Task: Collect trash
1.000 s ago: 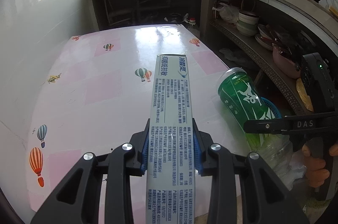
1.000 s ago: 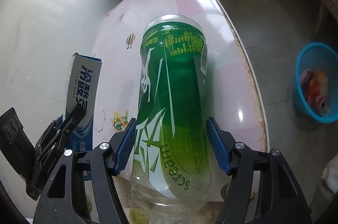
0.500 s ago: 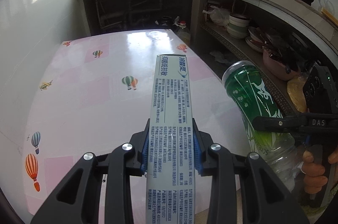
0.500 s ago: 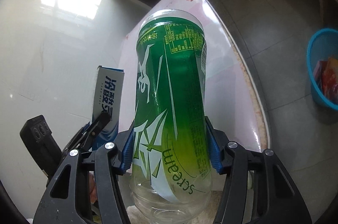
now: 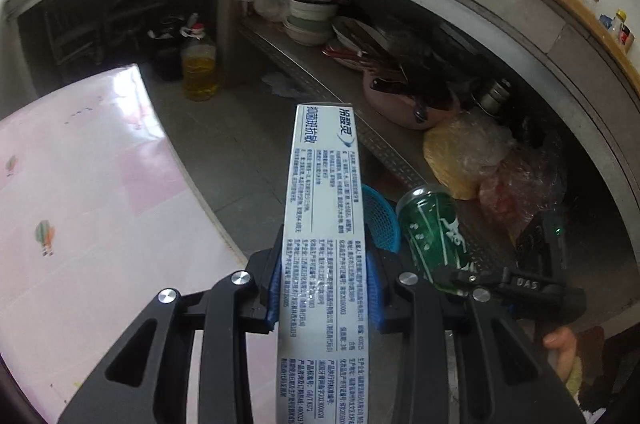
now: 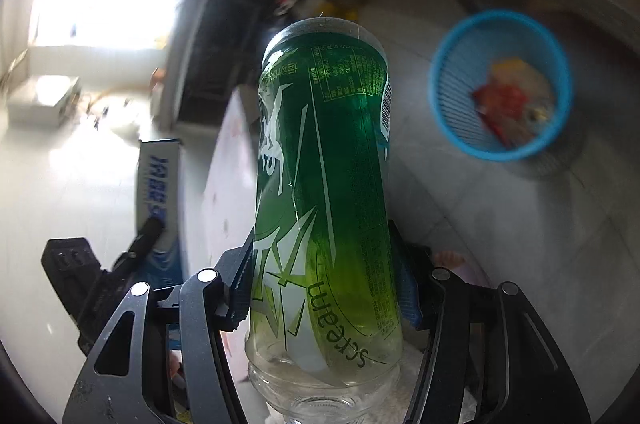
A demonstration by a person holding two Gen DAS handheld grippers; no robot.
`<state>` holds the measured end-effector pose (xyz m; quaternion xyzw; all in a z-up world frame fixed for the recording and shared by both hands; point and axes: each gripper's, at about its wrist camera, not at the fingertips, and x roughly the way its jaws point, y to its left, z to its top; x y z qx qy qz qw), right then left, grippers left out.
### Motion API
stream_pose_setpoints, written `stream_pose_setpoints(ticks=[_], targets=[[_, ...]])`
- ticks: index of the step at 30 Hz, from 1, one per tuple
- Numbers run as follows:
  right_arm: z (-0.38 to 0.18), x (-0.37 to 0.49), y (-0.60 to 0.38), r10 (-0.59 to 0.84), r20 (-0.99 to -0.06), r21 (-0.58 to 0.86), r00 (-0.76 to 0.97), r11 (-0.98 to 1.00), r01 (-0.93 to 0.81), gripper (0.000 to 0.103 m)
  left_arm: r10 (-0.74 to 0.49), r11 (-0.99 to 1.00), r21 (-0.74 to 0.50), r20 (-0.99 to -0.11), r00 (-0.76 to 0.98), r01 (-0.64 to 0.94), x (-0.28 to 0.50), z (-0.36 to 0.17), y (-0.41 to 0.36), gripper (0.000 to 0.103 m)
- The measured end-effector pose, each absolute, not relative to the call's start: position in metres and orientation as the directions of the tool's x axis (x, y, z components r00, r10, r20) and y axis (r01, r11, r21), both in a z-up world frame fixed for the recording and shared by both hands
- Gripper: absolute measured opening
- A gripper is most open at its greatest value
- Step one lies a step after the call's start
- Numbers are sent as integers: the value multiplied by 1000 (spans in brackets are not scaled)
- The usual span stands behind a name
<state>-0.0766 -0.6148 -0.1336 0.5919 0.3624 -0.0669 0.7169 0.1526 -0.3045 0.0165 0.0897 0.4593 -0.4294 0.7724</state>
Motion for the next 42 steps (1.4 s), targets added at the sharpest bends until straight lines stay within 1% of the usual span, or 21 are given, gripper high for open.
stream_pose_setpoints(ticks=[2, 4, 9, 11, 12, 13, 14, 15, 17, 20, 23, 28, 32, 34, 37, 38, 40, 42], targets=[[-159, -85, -628, 328, -610, 792, 722, 217, 571, 54, -559, 593, -277, -818, 138, 756, 161, -1, -337, 32], [-186, -82, -631, 330, -620, 780, 712, 154, 607, 54, -512, 586, -292, -857, 66, 756, 170, -27, -371, 32], [-228, -54, -643, 309, -660, 734, 685, 76, 674, 55, -388, 590, -245, -922, 4, 770, 189, -84, -440, 32], [-239, -40, -661, 286, -668, 726, 687, 50, 685, 56, -371, 590, -261, -928, -30, 764, 199, -97, -464, 32], [-247, -30, -670, 268, -675, 720, 687, 33, 694, 58, -375, 589, -281, -926, -52, 758, 203, -102, -473, 34], [-253, -25, -678, 241, -689, 708, 683, 24, 706, 59, -383, 584, -308, -920, -80, 751, 207, -108, -484, 47], [-257, -19, -687, 200, -710, 693, 675, 34, 720, 64, -391, 580, -316, -917, -84, 750, 210, -111, -492, 55], [-260, -15, -693, 158, -738, 670, 656, 55, 740, 65, -395, 588, -306, -917, -64, 749, 212, -111, -495, 61], [-264, -14, -696, 108, -783, 620, 612, 65, 782, 66, -405, 600, -299, -913, -41, 742, 214, -109, -494, 61], [-256, -21, -683, 79, -796, 605, 600, 107, 789, 66, -437, 591, -338, -897, -61, 732, 210, -99, -480, 61], [-242, -30, -664, 25, -829, 552, 559, 197, 810, 66, -462, 577, -317, -887, -20, 753, 203, -78, -458, 61], [-216, -46, -625, -47, -849, 483, 527, 336, 808, 66, -517, 579, -282, -853, 76, 765, 188, -35, -402, 63], [-190, -39, -597, -120, -847, 405, 517, 486, 775, 66, -569, 604, -264, -803, 175, 752, 170, -3, -341, 70], [-171, -42, -577, -150, -837, 366, 526, 562, 742, 66, -582, 628, -242, -777, 240, 740, 160, 10, -307, 76], [-142, -43, -545, -201, -813, 289, 546, 675, 679, 70, -585, 679, -221, -739, 334, 700, 141, 23, -260, 83], [-131, -44, -533, -208, -802, 268, 560, 712, 649, 74, -584, 696, -218, -727, 362, 685, 135, 26, -243, 84], [-113, -44, -508, -209, -778, 234, 593, 779, 582, 77, -566, 737, -205, -707, 423, 644, 123, 31, -212, 92], [-94, -44, -480, -203, -749, 189, 631, 847, 497, 85, -536, 783, -187, -687, 492, 593, 111, 35, -183, 97]])
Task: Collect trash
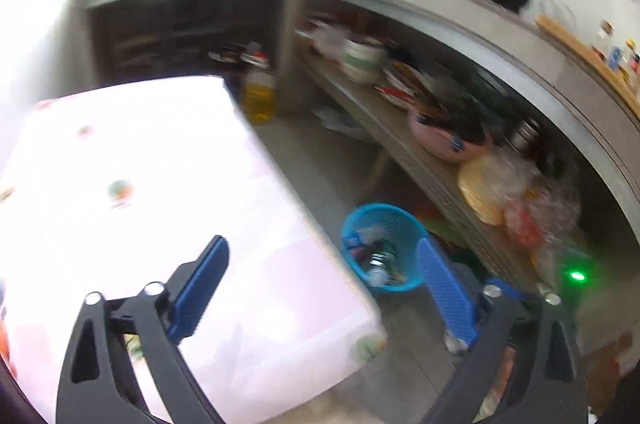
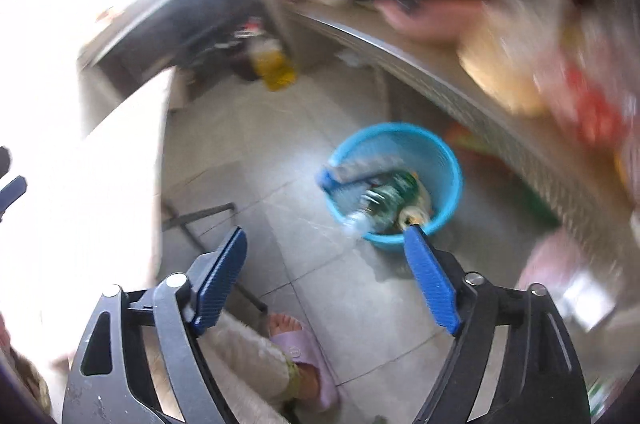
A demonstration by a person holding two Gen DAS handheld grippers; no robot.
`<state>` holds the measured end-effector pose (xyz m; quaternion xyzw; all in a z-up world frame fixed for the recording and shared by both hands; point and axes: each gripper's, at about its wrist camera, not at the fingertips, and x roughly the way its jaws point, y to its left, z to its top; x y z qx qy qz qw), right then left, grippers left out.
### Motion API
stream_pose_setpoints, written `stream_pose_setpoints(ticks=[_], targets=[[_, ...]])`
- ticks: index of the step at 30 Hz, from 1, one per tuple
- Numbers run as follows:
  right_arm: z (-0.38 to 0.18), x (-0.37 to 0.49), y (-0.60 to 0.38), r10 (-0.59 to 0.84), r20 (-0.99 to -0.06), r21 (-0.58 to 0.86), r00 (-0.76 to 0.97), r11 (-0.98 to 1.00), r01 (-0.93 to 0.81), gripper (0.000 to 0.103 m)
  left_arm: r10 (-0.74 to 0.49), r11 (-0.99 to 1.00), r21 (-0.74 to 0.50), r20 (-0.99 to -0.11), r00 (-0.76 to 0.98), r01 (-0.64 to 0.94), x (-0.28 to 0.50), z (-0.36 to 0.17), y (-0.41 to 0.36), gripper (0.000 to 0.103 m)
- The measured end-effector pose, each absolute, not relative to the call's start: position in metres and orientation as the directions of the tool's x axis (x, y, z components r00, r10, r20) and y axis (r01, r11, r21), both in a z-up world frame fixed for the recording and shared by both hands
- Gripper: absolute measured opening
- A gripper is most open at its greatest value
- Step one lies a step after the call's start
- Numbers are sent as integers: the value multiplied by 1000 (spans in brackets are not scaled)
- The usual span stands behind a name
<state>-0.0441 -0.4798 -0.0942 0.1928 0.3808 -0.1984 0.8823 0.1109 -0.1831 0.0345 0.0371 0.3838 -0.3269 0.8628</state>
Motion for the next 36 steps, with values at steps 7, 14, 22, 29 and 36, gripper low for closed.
stream_pose_setpoints(ticks=[7, 14, 22, 29, 36], targets=[[-66, -46, -402, -248, -684, 21, 686, 934, 358, 95, -419, 886, -134, -642, 642, 444, 63, 35, -104, 97], [-52, -49, -350, -297, -666, -99, 684, 945, 313, 95, -168, 971, 15, -664, 729, 237, 38, 21, -54, 97], [-42, -54, -328, -311, -669, -157, 675, 947, 281, 95, 3, 990, 99, -708, 706, 96, 29, 8, -20, 97], [-39, -60, -335, -340, -678, -152, 652, 932, 328, 95, 42, 994, 97, -725, 687, 41, 20, 4, -14, 97], [-38, -65, -350, -384, -676, -162, 629, 910, 381, 95, 56, 989, 134, -713, 699, 57, 20, 8, -25, 97]])
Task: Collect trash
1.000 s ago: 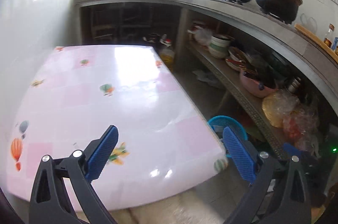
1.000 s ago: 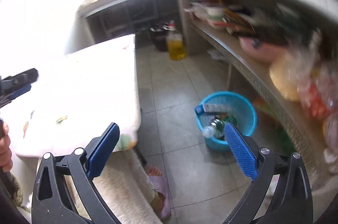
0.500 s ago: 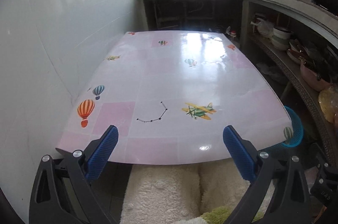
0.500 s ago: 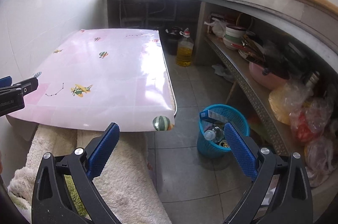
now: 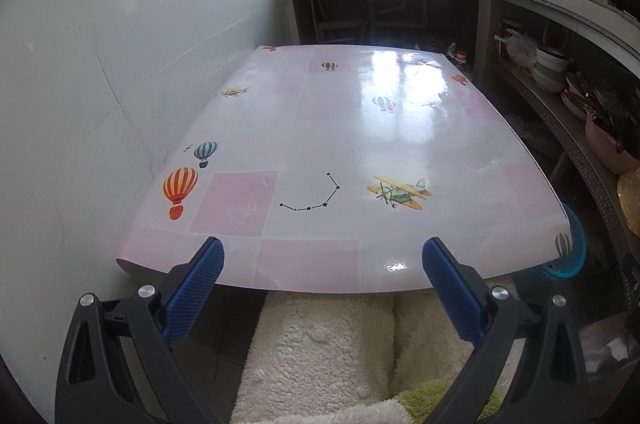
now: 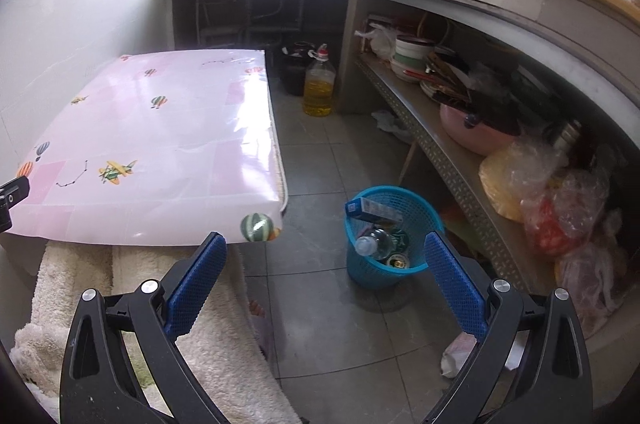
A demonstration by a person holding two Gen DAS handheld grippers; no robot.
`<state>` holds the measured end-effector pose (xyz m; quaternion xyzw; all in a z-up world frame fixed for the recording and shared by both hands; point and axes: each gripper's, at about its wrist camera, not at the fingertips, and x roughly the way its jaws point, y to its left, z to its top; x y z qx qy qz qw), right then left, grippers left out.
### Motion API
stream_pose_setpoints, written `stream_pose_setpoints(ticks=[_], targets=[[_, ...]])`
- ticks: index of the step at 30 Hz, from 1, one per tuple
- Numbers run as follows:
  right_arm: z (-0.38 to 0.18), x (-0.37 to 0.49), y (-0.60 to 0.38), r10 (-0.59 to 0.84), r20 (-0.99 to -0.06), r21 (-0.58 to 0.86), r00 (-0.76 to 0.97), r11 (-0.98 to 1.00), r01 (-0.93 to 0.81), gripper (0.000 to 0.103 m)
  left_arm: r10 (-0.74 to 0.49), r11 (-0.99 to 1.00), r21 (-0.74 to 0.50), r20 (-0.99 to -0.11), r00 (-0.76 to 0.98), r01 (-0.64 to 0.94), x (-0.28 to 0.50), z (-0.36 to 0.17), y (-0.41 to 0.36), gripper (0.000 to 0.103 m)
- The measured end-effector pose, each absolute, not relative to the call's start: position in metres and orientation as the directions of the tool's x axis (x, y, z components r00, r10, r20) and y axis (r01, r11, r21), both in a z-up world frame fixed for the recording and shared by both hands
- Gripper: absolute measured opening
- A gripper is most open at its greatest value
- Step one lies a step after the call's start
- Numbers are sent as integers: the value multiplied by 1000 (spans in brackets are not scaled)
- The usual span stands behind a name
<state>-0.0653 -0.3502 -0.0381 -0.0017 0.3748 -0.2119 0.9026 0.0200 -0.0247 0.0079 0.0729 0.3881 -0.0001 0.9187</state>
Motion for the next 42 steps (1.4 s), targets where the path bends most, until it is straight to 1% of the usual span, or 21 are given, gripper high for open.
stream_pose_setpoints(ticks=[14, 27, 42], targets=[[-39, -70, -359, -391, -682, -145, 618, 901, 410, 95, 56, 985, 150, -732, 679, 81, 24, 1, -32, 97], [-39, -69, -361, -387, -687, -143, 615, 902, 408, 95, 18, 985, 128, -752, 659, 119, 26, -2, -39, 97], [-38, -69, -360, -386, -690, -139, 613, 901, 410, 95, 2, 985, 111, -771, 636, 132, 32, -7, -36, 97]])
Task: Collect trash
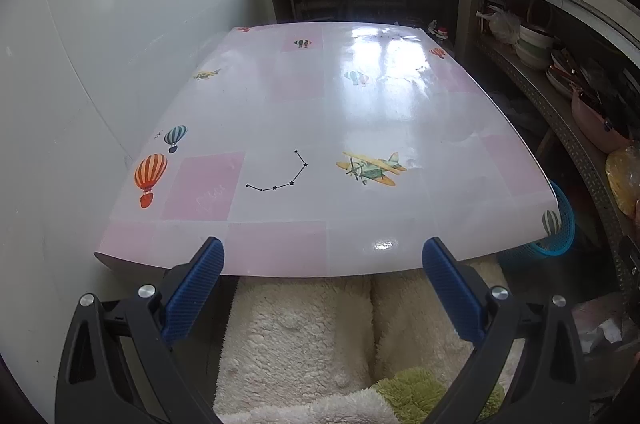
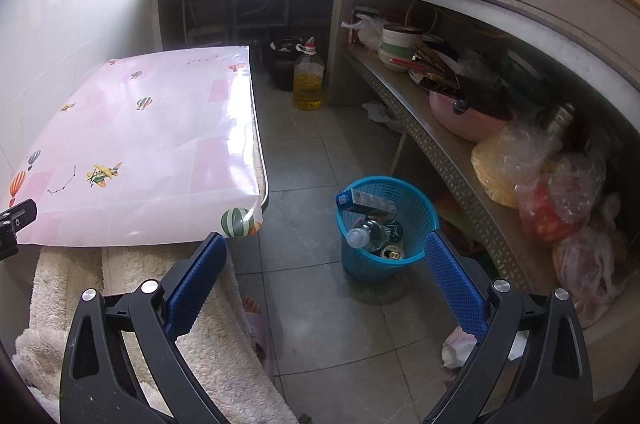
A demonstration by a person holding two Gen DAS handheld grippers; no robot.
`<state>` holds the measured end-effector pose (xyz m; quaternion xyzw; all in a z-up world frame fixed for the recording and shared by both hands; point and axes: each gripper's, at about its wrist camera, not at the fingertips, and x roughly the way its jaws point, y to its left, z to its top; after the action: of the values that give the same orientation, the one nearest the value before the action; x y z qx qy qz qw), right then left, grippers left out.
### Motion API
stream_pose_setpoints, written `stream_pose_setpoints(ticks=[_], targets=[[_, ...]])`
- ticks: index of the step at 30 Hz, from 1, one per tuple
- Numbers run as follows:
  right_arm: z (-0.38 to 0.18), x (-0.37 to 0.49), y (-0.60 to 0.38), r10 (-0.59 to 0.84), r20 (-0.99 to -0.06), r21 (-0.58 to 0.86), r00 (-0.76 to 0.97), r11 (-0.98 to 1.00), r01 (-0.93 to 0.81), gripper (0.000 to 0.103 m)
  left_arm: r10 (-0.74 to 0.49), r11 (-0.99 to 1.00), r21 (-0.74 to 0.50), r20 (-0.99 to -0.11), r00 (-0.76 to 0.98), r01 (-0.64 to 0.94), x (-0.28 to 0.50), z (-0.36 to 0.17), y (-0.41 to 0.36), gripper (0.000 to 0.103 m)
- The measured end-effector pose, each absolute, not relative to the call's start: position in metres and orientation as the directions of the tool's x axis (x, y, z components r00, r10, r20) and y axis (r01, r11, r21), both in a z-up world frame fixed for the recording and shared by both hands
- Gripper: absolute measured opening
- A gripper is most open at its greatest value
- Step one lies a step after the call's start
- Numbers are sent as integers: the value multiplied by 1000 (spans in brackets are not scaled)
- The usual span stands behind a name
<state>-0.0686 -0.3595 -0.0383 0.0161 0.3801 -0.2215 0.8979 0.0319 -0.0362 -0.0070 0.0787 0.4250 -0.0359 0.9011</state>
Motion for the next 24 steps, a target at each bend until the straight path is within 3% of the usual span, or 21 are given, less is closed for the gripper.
stream_pose_setpoints(ticks=[24], targets=[[-38, -69, -361, -384, -689, -141, 615, 903, 406, 95, -2, 987, 101, -779, 627, 129, 32, -10, -34, 97]])
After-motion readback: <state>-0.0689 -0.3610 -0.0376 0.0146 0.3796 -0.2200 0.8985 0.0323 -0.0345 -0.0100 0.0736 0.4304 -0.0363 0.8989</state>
